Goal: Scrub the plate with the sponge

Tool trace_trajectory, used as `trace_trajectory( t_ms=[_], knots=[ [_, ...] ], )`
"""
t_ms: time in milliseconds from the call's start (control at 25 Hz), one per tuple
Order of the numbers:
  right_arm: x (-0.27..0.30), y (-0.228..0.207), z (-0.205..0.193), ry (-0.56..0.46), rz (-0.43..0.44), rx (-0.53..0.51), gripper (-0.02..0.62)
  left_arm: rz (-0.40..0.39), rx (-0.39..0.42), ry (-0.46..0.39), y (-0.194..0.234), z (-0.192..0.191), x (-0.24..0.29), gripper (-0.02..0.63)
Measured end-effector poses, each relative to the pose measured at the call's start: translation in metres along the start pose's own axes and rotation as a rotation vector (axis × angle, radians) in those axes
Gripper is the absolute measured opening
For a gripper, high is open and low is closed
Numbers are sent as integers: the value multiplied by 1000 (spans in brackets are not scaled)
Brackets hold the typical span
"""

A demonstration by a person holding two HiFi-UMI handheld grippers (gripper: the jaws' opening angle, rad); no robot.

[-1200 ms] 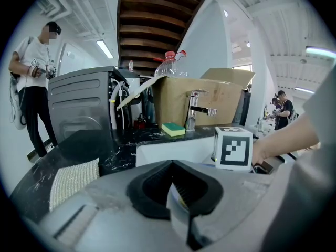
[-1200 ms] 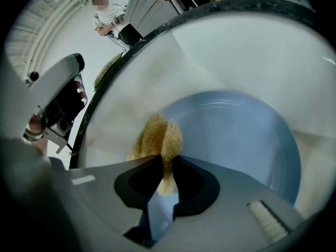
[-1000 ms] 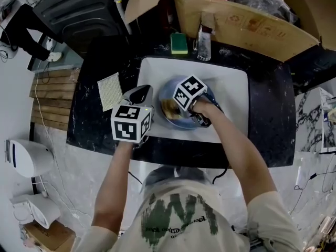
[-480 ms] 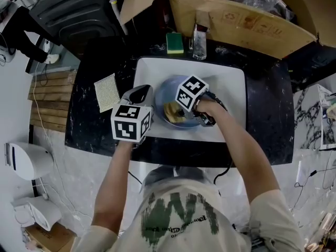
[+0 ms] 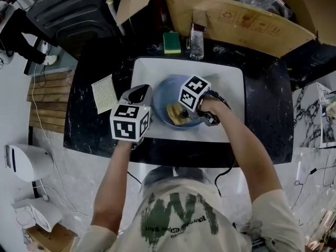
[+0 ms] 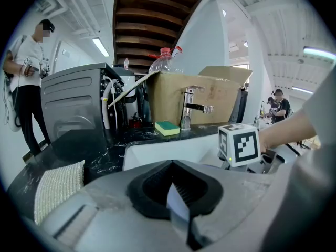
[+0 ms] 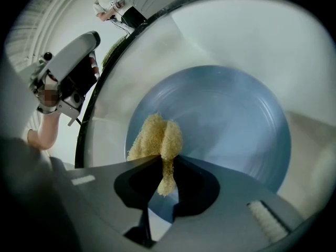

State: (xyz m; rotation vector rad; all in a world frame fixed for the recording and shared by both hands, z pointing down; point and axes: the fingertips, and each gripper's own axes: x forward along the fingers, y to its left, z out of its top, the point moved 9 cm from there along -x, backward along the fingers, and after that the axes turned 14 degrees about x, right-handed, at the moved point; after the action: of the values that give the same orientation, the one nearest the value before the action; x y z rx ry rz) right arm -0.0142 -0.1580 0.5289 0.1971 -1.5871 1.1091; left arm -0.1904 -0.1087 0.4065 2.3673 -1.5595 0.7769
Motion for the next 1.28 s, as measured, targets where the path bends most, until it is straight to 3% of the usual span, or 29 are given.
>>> trace_trajectory(
  t_ms=[360,760,1280],
  knots=[
    [-8,-16,-9,41,-26,17,60,-7,3,3,0,0,5,-2],
    [-21,-34,-17,86,-154,-18,60,-16,11,1,-3,5,11,-2],
    [-34,-49,-15,44,-325,-56,61,-19,15,-6,-5,11,15,-2]
  ],
)
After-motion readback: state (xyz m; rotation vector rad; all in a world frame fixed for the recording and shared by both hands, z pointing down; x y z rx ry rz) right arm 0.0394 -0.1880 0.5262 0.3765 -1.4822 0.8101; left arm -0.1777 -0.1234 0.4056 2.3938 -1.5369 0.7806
